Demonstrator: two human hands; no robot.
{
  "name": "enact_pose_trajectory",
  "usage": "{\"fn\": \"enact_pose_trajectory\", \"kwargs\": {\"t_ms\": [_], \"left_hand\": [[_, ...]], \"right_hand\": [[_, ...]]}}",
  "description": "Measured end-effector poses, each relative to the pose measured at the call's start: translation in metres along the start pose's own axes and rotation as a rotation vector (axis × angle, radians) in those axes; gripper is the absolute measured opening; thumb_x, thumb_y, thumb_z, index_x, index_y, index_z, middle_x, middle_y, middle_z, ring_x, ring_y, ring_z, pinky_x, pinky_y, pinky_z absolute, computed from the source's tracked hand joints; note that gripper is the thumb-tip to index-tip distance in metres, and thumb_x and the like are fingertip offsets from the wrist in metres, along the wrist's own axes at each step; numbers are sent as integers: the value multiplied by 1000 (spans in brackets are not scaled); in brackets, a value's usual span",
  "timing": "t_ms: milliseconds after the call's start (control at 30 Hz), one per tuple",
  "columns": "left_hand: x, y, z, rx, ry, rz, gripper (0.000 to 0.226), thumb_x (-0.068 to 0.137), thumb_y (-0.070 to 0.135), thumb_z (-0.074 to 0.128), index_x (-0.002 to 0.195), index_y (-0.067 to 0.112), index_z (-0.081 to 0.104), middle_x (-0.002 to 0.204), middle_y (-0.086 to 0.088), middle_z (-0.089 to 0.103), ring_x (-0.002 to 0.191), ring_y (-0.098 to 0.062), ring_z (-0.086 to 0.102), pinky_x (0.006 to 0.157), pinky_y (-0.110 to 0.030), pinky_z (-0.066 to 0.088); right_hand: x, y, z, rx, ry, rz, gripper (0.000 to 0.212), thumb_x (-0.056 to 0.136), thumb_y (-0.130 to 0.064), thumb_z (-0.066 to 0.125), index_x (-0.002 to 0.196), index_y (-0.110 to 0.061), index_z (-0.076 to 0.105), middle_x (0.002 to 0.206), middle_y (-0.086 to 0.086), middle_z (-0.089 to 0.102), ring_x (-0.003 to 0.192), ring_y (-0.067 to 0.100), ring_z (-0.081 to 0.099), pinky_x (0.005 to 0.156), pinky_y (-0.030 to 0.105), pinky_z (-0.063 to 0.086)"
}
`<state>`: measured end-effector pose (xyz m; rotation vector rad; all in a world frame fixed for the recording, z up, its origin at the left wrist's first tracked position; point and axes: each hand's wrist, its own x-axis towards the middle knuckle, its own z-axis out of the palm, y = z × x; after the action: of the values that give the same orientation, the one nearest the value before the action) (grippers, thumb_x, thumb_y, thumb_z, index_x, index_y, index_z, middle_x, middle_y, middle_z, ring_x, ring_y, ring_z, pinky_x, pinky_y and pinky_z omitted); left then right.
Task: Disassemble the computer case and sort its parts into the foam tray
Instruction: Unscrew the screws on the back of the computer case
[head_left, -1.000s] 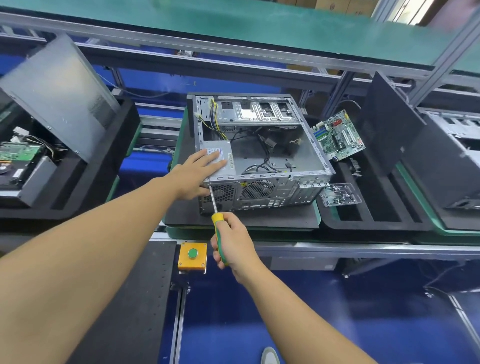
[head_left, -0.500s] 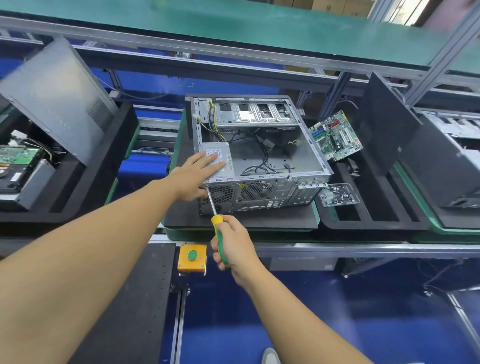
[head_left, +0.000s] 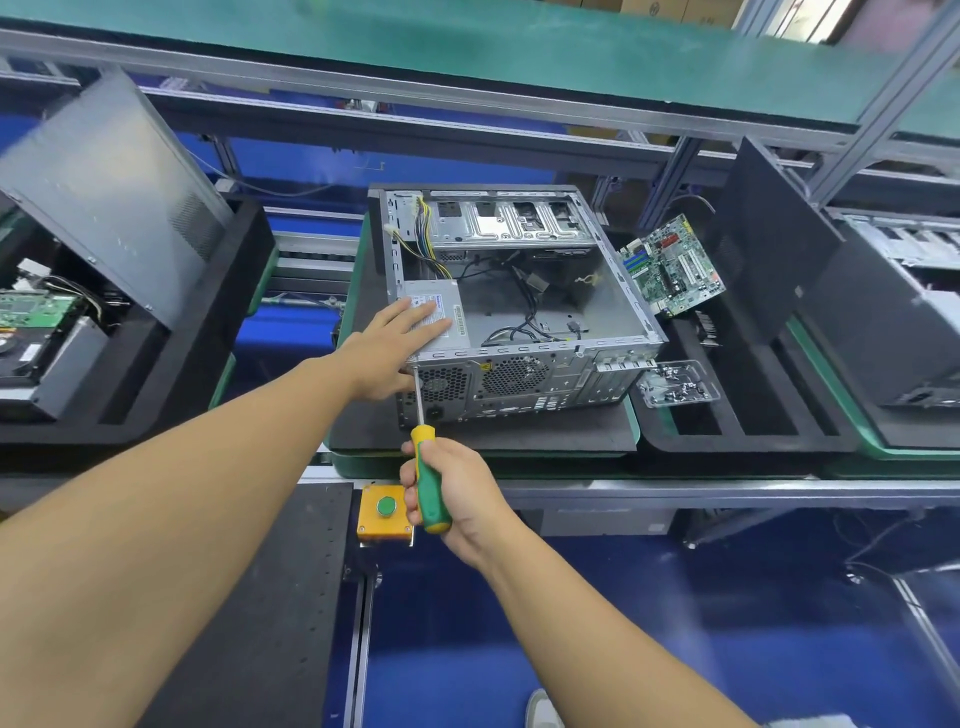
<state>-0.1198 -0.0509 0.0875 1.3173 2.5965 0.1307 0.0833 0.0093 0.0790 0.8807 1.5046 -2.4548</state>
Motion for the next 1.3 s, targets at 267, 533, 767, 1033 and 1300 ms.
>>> {"fn": "enact_pose_trajectory", "kwargs": {"t_ms": [267,533,767,1033,1300], "left_hand": [[-1,0,2,-23,-1,-12,91,93,18,64,157,41,3,165,14,-8,151,-14,-11,109,-60,36],[1,-1,3,-34,-5,-13,93,93,19,66,156,43,3,165,15,-8,151,-13,-12,110,-61,34],[1,0,3,-39,3,-11,93,93,21,67,156,42,3,165,14,-8,151,-14,-12,113,-58,32],[-1,2,2,-32,12,-16,92,93,19,66,157,41,4,166,13,-6,152,-15,-11,112,-59,34],[2,-3,6,-39,20,3,94,92,20,68,157,41,4,166,13,-6,152,-16,-11,113,-58,33]], "right_hand": [[4,11,5,-738,411,-226,15,97,-38,49,91,-24,50,87,1,63,78,28,62,67,39,53],[8,-17,-18,-182,30,123,24,101,-39,54,103,-15,54,90,8,52,57,17,53,47,29,48],[4,-16,-23,-121,-18,111,30,105,-31,47,94,-7,62,79,6,57,61,14,55,53,28,47],[-4,-14,-13,-371,59,84,25,101,-48,48,105,-24,49,96,3,55,53,11,53,42,23,42],[-10,-26,-17,-68,-53,208,35,103,-27,31,104,-5,58,78,11,65,54,17,50,43,24,40]]}}
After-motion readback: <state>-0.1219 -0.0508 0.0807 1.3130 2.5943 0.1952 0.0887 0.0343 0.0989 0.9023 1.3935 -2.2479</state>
